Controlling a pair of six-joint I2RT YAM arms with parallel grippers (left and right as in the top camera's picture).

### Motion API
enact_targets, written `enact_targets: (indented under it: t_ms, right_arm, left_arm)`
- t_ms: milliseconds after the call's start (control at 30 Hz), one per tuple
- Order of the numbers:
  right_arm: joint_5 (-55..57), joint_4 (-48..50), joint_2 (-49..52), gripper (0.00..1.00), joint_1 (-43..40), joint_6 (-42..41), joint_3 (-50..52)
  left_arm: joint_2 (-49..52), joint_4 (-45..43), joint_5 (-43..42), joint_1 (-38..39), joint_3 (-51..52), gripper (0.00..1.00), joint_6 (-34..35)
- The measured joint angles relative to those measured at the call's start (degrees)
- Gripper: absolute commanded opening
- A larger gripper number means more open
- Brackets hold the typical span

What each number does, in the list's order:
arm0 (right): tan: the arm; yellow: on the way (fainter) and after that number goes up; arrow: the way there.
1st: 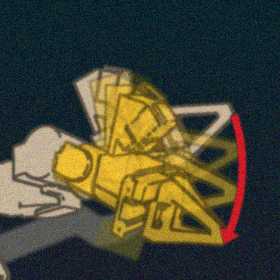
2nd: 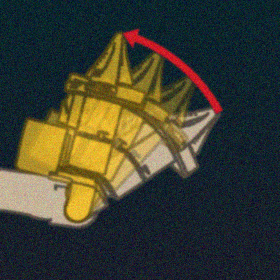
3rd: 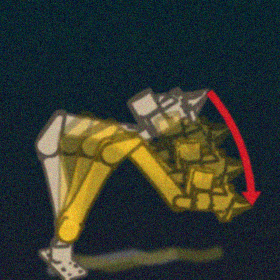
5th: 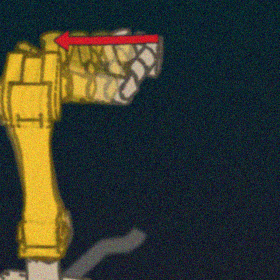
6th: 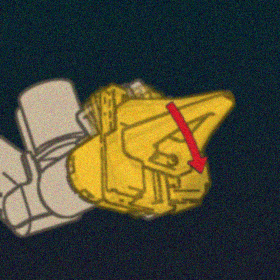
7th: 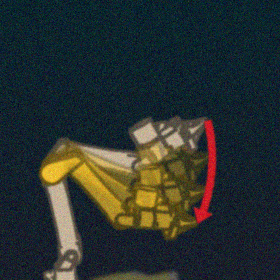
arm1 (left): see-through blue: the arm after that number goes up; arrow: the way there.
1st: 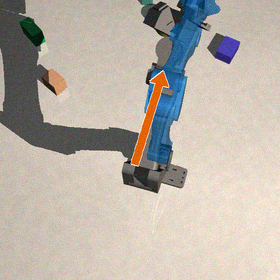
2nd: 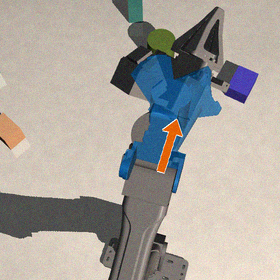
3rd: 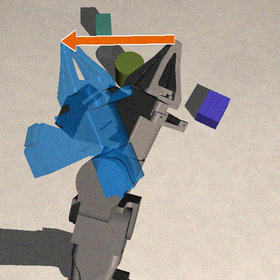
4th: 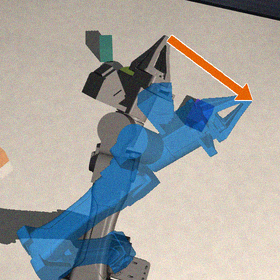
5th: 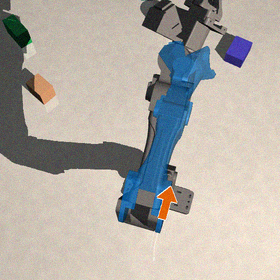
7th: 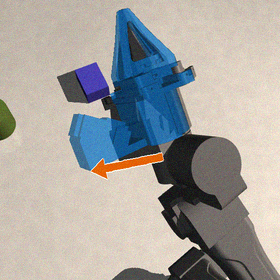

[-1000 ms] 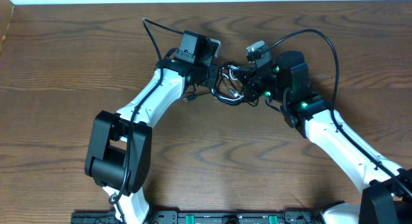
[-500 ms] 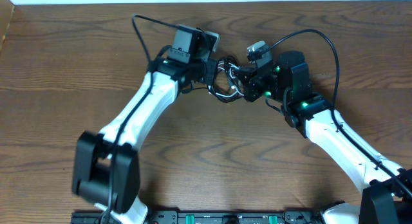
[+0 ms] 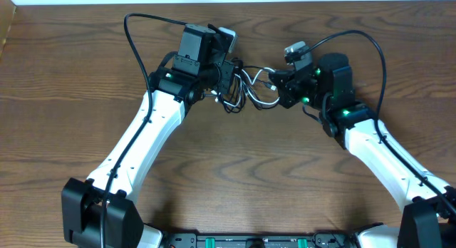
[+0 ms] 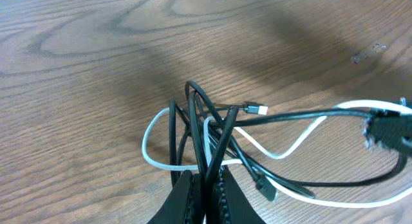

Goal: Untangle cables
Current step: 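Pull the right gripper rightward, stretching cables away from the left gripper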

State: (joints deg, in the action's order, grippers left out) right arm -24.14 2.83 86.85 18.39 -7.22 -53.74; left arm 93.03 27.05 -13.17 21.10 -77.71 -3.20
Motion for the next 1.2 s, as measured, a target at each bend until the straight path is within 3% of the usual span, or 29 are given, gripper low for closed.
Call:
enact_targets:
  t_ms: [667,1200]
  right_arm:
    - [2.2,-7.0,0.0,0.01,-10.7,1.3,0.0]
    - [4.5,-9.0,0.0,0.01,-24.7,2.3,0.0]
  left_arm:
    - [0.0,0.0,0.0,0.0,0.0,0.08,-0.1]
    - [0.0,0.0,0.0,0.0,0.0,0.07,-0.2]
